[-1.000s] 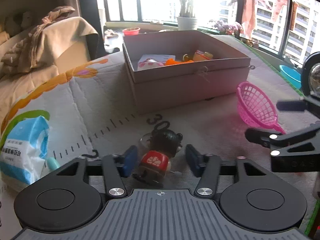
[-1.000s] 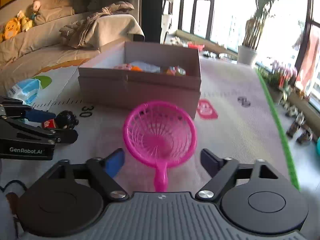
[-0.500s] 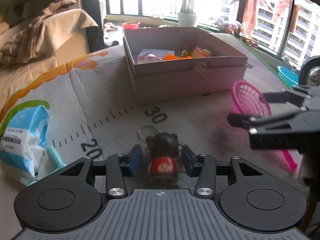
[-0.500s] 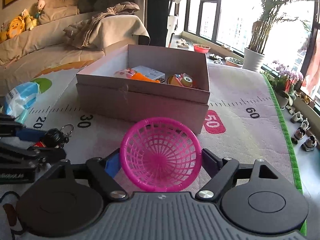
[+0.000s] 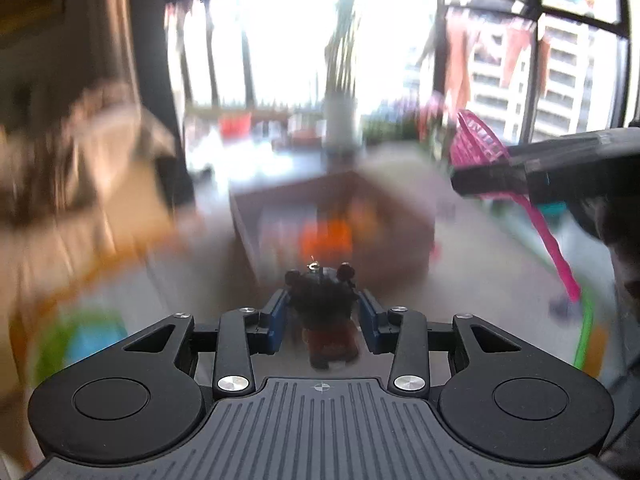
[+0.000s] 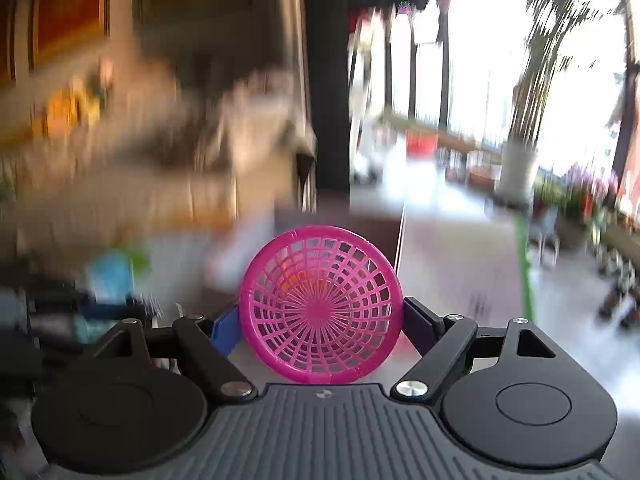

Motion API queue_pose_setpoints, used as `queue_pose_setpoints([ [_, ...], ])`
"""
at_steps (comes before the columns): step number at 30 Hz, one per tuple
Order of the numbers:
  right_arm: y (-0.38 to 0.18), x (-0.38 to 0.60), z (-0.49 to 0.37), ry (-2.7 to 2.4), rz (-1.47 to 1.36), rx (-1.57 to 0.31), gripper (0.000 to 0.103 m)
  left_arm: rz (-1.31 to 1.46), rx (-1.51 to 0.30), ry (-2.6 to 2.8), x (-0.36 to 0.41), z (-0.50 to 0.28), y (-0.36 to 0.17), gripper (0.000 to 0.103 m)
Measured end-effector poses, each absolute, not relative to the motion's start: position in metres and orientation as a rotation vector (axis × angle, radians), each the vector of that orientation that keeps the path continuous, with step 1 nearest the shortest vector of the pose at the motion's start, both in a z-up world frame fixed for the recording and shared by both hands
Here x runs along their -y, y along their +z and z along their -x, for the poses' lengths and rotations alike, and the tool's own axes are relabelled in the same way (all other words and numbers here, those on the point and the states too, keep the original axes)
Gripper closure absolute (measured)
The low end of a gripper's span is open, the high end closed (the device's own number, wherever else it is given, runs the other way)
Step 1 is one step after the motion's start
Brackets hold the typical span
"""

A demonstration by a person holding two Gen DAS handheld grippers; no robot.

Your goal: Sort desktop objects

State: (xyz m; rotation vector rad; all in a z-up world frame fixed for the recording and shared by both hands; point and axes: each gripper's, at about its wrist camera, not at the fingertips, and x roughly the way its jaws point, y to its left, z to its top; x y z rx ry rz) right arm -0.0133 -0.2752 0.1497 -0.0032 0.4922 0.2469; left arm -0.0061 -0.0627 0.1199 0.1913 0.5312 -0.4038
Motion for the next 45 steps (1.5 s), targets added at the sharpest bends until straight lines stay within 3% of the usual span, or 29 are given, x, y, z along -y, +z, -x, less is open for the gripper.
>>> queue_pose_setpoints([
  [3,0.194,0.291,0.002,0.257,-0.07,-0.379,0.021,-0.215,-0.412,-0.406,0.072,-0.013,0.153,0.061],
  [6,0.215,0.299,-0.015,0.225,-0.096,-0.313,0.021,-0.208,-0.411,-0.414,0.087,-0.05,0.156,0.061],
  [14,0.183,0.307,-0.072,0.152,-0.135,-0.439,0.021,-0.141,-0.575,-0.427,0.113,-0.136,0.102,0.055],
  [18,0.167,0.313,-0.089,0.122,-0.157,-0.485,0.021,-0.123,-0.598,-0.415,0.088,-0.111,0.09,0.028],
  [19,0.163,0.315,-0.093,0.121,-0.158,-0.492,0.021,-0.131,-0.605,-0.402,0.082,-0.102,0.087,0.026],
  [29,0.121,0.261,-0.187,0.169,-0.179,-0.584,0.021,-0.089,-0.753,-0.372,0.051,-0.029,0.048,0.01],
  [34,0.087,0.236,-0.217,0.093,-0.134,-0.654,0.021,-0.075,-0.802,-0.342,0.037,-0.016,0.038,0.008],
  [38,0.069,0.235,-0.214,0.1,-0.172,-0.741,0.018,-0.07,-0.791,-0.286,0.018,-0.013,0.041,0.007],
  [42,0.076,0.246,-0.179,0.091,-0.137,-0.689,0.017,-0.062,-0.764,-0.243,0.002,-0.003,0.047,0.006],
  [45,0.086,0.254,-0.141,0.086,-0.102,-0.635,0.009,-0.065,-0.757,-0.197,-0.007,0.001,0.049,0.006],
])
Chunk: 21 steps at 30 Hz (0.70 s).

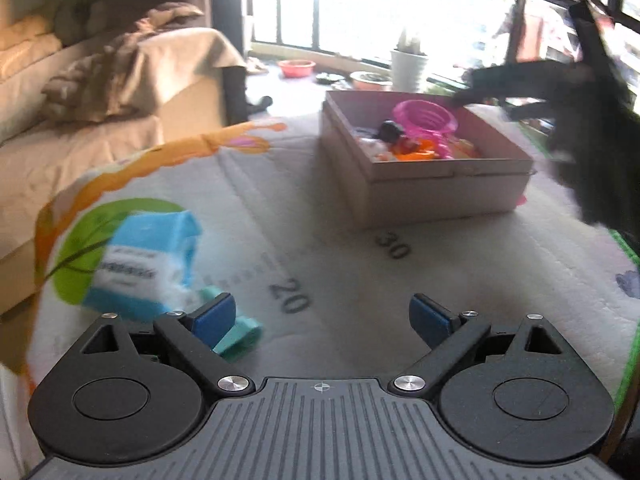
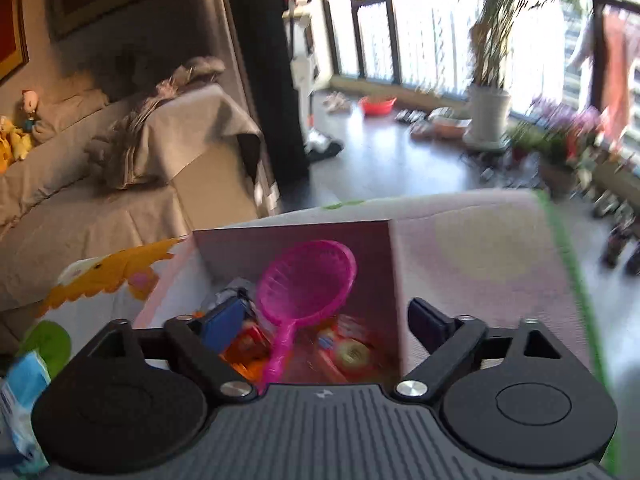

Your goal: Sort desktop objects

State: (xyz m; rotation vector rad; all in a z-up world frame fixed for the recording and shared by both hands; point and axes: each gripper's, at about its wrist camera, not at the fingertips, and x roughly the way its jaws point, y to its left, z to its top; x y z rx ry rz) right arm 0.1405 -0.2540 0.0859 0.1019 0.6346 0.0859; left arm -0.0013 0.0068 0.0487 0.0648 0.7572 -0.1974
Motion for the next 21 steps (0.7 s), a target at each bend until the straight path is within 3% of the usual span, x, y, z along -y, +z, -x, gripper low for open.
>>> queue_pose_setpoints([
  [7,0.083,0.275,-0.048,0.027,-0.039,-0.534,0.005,-0.038,-0.78,-0.084,-0.026,0.002,0.041,0.006],
  [21,0.015,0.292,-0.002,-0.1,-0.127,-0.674,0.004,-0.039,-0.793,-0.058,-0.023,-0.003,0.039,0.006],
])
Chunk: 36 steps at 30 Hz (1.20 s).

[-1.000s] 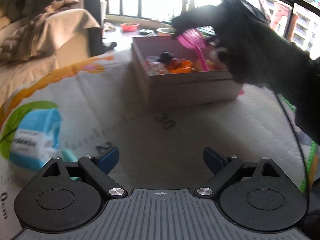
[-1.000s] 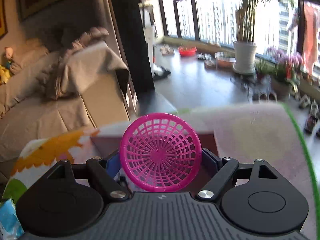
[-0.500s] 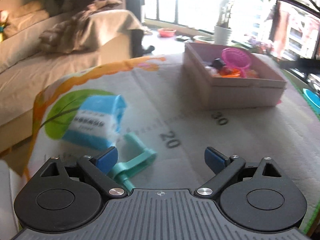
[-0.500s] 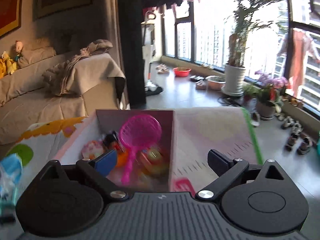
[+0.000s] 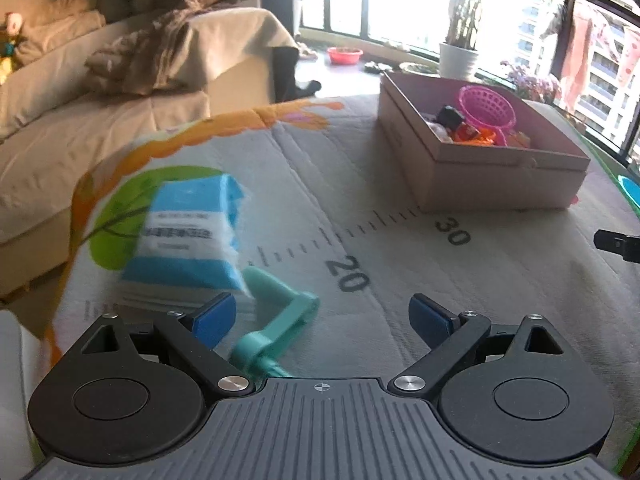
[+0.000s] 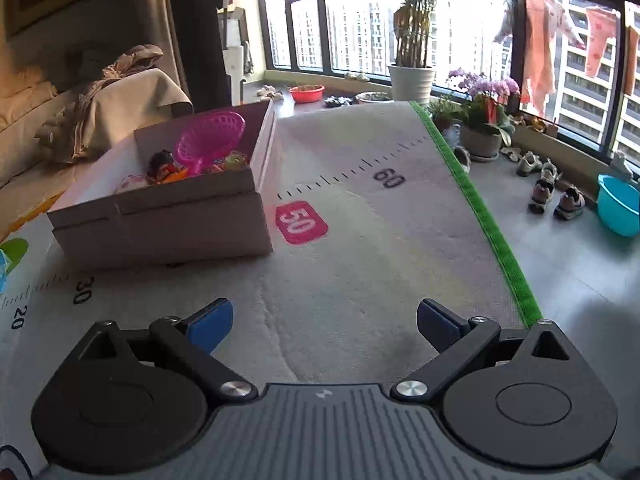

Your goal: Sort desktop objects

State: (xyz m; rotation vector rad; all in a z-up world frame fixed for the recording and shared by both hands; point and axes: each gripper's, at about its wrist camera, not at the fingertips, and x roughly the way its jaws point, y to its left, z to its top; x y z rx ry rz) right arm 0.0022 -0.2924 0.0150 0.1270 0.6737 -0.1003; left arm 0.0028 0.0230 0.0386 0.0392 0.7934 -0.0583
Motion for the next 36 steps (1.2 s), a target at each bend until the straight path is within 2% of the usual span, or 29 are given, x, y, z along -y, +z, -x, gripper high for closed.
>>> queue_pose_setpoints([
  [2,0.019,0.287,-0.002,-0.063,-0.103,-0.675,0.004,-0.033,-0.787,-0.042,-0.03,0.002,0.041,0.008],
  [4,0.023,0.276,-0.003,-0.019,-0.073,-0.67,0.004,-0.025,-0.791,-0.029,-0.037,0.007,0.041,0.021],
  [9,0.027,0.253,-0.007,0.054,-0.087,-0.676,0.004,-0.005,-0.827,0.002,-0.054,0.018,0.035,0.044],
  [12,0.026,0.242,-0.009,0.068,-0.081,-0.688,0.004,0.001,-0.849,-0.002,-0.057,0.018,0.027,0.062],
  [15,0.029,0.237,-0.008,0.071,-0.057,-0.685,0.004,-0.026,-0.826,-0.028,-0.05,0.015,0.027,0.069],
  [17,0.031,0.237,-0.006,0.067,-0.05,-0.679,0.004,-0.033,-0.812,-0.076,-0.039,0.011,0.028,0.07],
  [21,0.031,0.244,-0.005,0.043,-0.066,-0.683,0.004,-0.083,-0.777,-0.221,-0.001,-0.002,0.023,0.069],
  [23,0.03,0.248,-0.006,0.029,-0.071,-0.693,0.004,-0.096,-0.768,-0.29,0.02,-0.009,0.02,0.066],
  [26,0.03,0.252,-0.002,0.008,-0.063,-0.694,0.004,-0.093,-0.713,-0.373,0.033,-0.008,0.034,0.047],
  [27,0.031,0.253,0.0,0.004,-0.057,-0.689,0.004,-0.093,-0.684,-0.362,0.031,-0.007,0.04,0.035],
  [29,0.031,0.257,0.004,-0.009,-0.042,-0.68,0.002,-0.094,-0.617,-0.28,0.019,-0.007,0.054,0.029],
  [31,0.028,0.261,0.005,-0.021,-0.041,-0.691,0.002,-0.091,-0.58,-0.145,0.0,-0.012,0.062,0.015],
  [33,0.028,0.261,0.005,0.004,-0.056,-0.702,0.002,-0.115,-0.563,0.046,-0.022,-0.021,0.063,0.009],
  [36,0.035,0.245,0.008,0.117,-0.058,-0.691,0.002,-0.134,-0.61,0.232,-0.056,-0.034,0.054,0.009],
])
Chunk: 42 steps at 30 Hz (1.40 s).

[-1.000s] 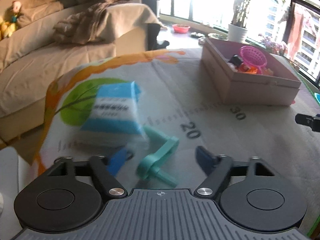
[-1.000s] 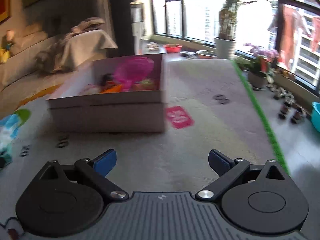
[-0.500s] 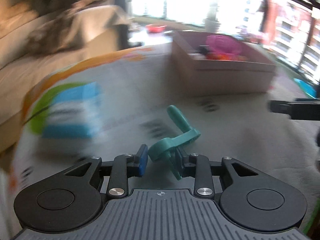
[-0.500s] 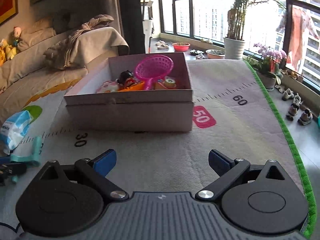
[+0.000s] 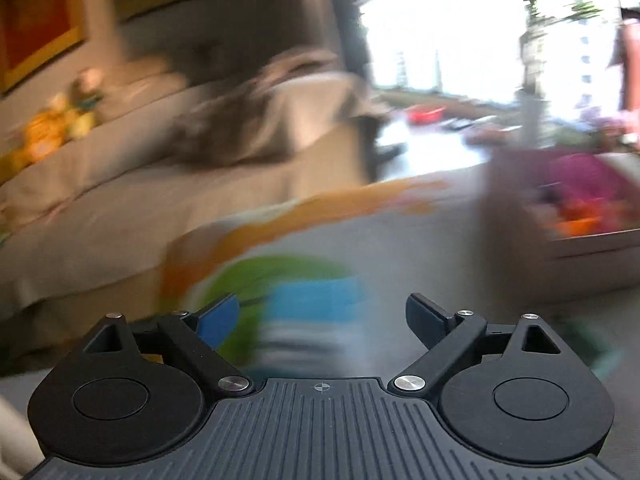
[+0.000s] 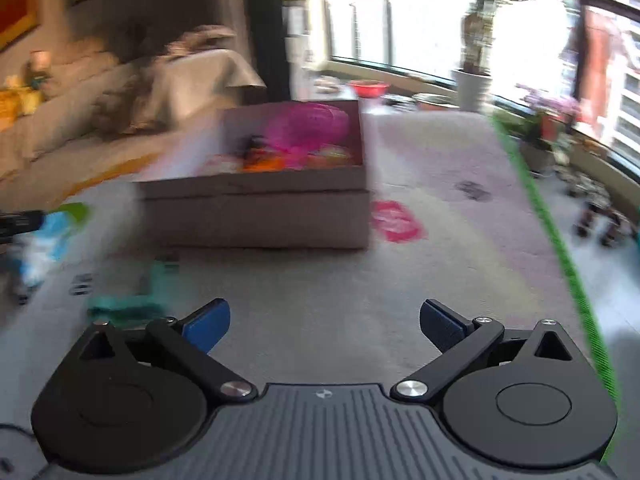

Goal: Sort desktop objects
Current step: 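Grasp the teal crank toy with the right tool, then grasp the blue wet-wipes pack with the left tool while the right tool holds the crank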

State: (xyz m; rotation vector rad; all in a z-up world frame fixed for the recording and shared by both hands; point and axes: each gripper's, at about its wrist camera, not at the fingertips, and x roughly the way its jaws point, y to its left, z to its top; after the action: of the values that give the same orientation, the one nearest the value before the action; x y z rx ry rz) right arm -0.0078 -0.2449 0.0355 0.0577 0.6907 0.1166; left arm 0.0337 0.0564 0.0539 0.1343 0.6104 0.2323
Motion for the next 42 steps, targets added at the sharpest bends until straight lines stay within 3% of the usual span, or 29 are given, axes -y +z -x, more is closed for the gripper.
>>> queue_pose_setpoints([
  [5,0.042,0.194,-0.005,0.322,-0.04,-0.704,0.003,-0.069,-0.669,0.262,-0.081,-0.043,0.039,0.008],
  [8,0.032,0.164,-0.019,0.434,-0.044,-0.768,0.008,-0.059,-0.667,0.231,-0.08,-0.041,0.04,0.019],
  [12,0.022,0.14,-0.02,0.437,0.04,-0.759,0.032,-0.058,-0.666,0.182,-0.083,-0.035,0.042,0.032],
  [15,0.024,0.148,-0.016,0.409,0.024,-0.761,0.032,-0.028,-0.664,0.178,-0.088,-0.034,0.044,0.032],
  [18,0.024,0.173,-0.012,0.337,0.012,-0.759,0.032,-0.021,-0.67,0.179,-0.092,-0.035,0.045,0.016],
  [23,0.024,0.211,-0.003,0.215,0.004,-0.752,0.032,0.0,-0.717,0.169,-0.091,-0.048,0.038,0.014],
  [26,0.022,0.228,-0.001,0.157,-0.01,-0.754,0.032,0.002,-0.748,0.164,-0.084,-0.058,0.033,0.02],
  [29,0.02,0.239,0.0,0.138,-0.027,-0.75,0.032,-0.004,-0.776,0.161,-0.078,-0.062,0.028,0.037],
  [31,0.02,0.239,0.001,0.137,-0.02,-0.745,0.032,0.004,-0.781,0.14,-0.072,-0.059,0.03,0.04],
  [42,0.024,0.222,0.012,0.257,0.028,-0.75,0.025,-0.023,-0.823,-0.272,0.022,-0.005,0.036,0.038],
])
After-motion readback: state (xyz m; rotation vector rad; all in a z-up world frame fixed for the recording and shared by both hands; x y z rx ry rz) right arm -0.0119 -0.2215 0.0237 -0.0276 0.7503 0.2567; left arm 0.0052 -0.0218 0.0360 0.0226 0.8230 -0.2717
